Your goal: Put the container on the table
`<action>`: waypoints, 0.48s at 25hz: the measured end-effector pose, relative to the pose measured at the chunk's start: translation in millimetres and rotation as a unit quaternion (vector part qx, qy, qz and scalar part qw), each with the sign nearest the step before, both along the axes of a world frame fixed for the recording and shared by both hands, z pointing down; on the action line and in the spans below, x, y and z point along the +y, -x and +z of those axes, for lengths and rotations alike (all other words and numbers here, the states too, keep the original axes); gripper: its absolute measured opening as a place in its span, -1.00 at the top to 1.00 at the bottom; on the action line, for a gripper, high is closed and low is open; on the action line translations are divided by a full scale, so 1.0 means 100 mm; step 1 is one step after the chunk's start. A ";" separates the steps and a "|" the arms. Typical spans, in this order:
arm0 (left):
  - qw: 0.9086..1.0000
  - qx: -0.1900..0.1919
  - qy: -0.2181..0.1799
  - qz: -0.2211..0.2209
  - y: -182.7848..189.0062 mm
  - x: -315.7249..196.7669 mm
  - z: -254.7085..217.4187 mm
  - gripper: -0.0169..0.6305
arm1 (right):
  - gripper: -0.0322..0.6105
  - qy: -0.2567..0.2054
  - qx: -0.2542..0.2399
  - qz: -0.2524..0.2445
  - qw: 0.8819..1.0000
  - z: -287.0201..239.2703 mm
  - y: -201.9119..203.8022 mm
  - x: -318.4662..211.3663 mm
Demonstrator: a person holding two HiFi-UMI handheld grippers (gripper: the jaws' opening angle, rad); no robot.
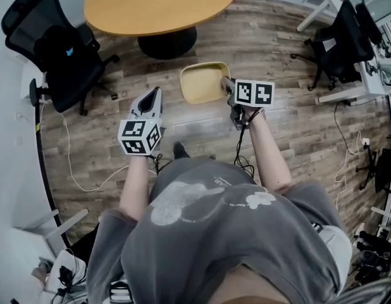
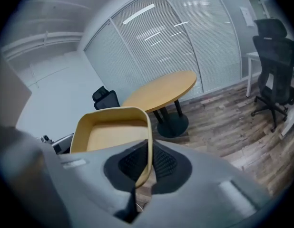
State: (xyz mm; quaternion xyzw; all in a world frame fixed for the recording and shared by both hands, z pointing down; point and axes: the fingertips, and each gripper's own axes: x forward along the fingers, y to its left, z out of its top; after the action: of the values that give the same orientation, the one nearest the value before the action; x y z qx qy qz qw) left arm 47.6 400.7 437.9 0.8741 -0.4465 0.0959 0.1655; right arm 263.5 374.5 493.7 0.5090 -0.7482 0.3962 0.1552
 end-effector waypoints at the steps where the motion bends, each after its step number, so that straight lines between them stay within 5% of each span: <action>1: 1.000 0.004 -0.002 0.003 0.07 -0.02 -0.01 0.96 | 0.89 -0.001 -0.010 0.007 1.000 -0.01 0.06 -0.05; 12: 1.000 0.009 -0.015 0.005 0.92 -0.43 0.07 0.96 | 0.89 -0.020 -0.013 0.011 1.000 -0.03 0.74 -0.59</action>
State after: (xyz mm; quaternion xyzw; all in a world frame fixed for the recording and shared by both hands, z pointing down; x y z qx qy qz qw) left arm -44.5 357.6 445.2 0.8793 -0.4423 0.0825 0.1561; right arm 189.6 315.3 491.0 0.5147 -0.7523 0.3896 0.1313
